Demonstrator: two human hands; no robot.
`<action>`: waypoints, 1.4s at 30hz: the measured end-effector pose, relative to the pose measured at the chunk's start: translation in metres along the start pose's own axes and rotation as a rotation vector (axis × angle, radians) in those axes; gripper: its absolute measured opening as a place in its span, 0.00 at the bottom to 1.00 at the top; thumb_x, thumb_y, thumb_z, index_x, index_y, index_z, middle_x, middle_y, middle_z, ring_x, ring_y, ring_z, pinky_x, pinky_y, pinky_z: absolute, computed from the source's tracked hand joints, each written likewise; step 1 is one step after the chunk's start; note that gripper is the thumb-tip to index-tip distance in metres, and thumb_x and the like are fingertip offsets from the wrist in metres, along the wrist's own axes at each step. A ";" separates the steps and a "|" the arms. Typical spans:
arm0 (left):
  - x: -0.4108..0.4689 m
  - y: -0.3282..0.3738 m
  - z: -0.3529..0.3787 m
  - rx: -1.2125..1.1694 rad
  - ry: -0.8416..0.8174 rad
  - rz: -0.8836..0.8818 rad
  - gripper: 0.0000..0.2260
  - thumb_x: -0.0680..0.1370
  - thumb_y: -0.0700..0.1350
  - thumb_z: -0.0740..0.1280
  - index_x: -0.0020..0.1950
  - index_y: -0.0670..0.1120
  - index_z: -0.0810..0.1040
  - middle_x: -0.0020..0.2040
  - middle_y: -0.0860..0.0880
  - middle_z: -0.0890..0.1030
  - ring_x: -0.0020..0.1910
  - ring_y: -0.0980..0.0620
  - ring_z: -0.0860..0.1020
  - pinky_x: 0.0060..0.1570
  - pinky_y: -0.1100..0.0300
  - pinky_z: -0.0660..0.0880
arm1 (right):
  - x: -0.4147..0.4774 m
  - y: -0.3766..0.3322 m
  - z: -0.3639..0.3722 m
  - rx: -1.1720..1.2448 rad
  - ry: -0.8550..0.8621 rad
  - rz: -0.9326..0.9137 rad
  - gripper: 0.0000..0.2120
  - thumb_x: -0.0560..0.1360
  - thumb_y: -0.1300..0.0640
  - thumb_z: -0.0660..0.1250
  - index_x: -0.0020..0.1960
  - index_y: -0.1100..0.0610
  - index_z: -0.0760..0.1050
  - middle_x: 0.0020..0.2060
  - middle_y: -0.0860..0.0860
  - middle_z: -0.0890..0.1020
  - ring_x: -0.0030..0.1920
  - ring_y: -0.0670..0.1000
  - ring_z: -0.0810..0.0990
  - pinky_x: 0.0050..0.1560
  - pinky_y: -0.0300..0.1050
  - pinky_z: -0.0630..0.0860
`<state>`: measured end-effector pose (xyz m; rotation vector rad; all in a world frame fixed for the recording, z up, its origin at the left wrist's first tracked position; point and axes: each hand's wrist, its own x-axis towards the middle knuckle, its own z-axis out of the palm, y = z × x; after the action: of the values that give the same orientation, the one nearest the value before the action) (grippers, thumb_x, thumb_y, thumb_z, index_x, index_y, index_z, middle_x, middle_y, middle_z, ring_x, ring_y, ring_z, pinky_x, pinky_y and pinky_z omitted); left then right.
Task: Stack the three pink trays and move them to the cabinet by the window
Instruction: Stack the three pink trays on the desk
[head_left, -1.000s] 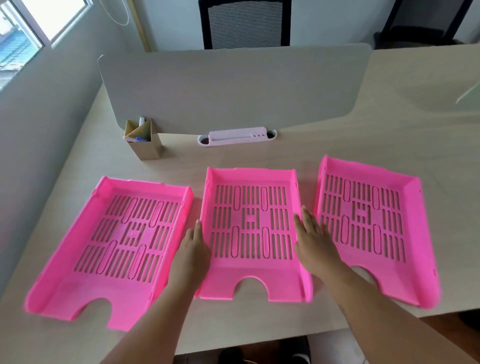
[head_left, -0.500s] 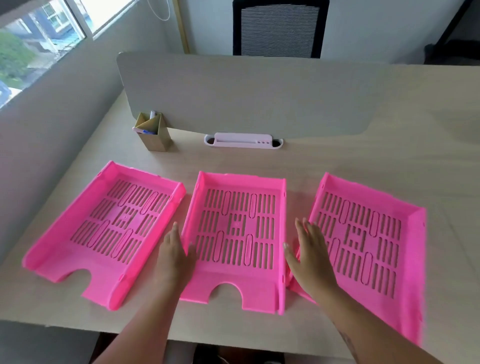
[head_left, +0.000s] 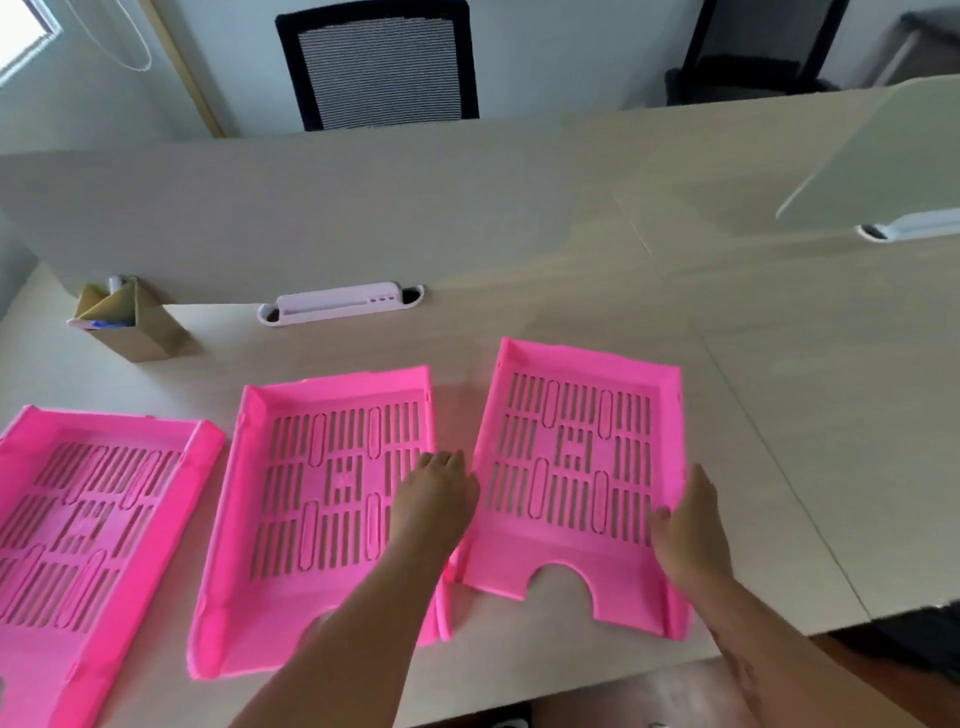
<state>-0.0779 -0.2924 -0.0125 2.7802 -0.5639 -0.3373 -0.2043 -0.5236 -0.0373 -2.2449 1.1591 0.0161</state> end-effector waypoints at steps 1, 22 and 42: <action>0.001 0.006 0.001 0.081 -0.008 -0.006 0.13 0.82 0.44 0.59 0.58 0.41 0.78 0.55 0.44 0.83 0.59 0.44 0.78 0.56 0.51 0.75 | -0.001 0.007 0.000 0.043 -0.039 0.042 0.21 0.79 0.66 0.59 0.72 0.64 0.64 0.54 0.60 0.78 0.42 0.55 0.81 0.36 0.47 0.80; -0.068 -0.128 -0.103 -0.412 0.091 -0.281 0.05 0.82 0.42 0.58 0.51 0.40 0.68 0.38 0.49 0.73 0.34 0.50 0.75 0.31 0.52 0.78 | -0.084 -0.133 0.022 0.235 -0.062 -0.325 0.07 0.79 0.65 0.56 0.47 0.62 0.71 0.32 0.51 0.71 0.30 0.52 0.70 0.26 0.39 0.62; -0.088 -0.227 -0.080 -0.437 0.052 -0.441 0.08 0.84 0.44 0.54 0.56 0.40 0.68 0.39 0.49 0.74 0.33 0.56 0.75 0.26 0.63 0.71 | -0.119 -0.175 0.117 0.197 -0.257 -0.282 0.16 0.83 0.59 0.53 0.68 0.63 0.68 0.36 0.47 0.71 0.29 0.46 0.71 0.26 0.39 0.66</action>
<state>-0.0564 -0.0373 0.0045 2.4467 0.1352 -0.4191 -0.1174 -0.2994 -0.0108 -2.1361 0.6740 0.0719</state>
